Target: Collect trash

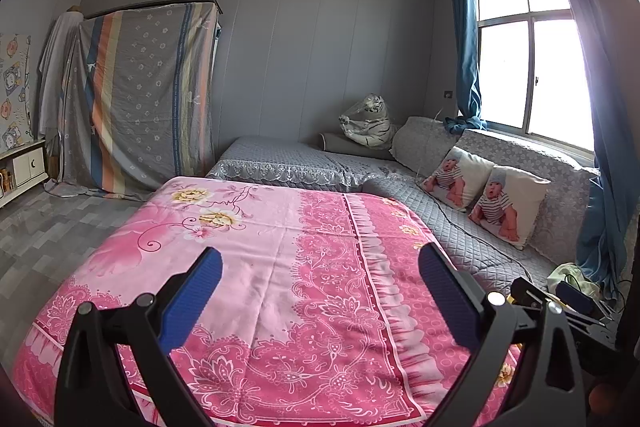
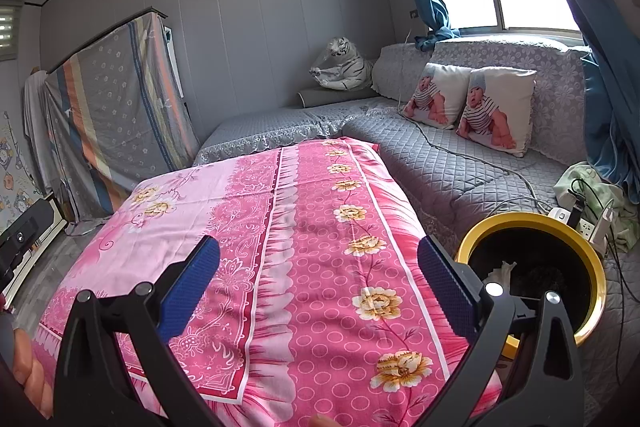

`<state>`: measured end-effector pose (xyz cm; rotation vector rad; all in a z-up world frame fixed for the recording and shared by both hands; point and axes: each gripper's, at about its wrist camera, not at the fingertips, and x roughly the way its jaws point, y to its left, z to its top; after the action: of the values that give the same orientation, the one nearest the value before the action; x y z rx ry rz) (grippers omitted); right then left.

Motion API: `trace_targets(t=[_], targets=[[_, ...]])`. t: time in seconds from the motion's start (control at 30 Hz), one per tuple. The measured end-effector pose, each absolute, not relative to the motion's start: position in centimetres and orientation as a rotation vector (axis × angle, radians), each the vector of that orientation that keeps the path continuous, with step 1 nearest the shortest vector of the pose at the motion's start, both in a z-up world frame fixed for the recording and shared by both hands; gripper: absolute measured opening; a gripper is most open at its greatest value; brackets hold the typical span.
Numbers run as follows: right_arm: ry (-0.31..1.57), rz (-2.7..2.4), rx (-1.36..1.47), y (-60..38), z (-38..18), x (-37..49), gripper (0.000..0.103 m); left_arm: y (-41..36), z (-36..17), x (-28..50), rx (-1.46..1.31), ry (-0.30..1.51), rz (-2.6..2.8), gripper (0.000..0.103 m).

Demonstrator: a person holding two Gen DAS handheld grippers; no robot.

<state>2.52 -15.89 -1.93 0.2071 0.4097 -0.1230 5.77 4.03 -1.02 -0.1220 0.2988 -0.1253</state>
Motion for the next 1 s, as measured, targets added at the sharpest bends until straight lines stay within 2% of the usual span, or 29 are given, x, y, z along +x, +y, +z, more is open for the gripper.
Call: trace_targets(t=[1.0], targets=[[0.435, -0.121, 0.231, -16.05, -2.56, 2.83, 0.095, 3.47, -1.35, 6.36, -0.098, 0.308, -0.146, 0.095]])
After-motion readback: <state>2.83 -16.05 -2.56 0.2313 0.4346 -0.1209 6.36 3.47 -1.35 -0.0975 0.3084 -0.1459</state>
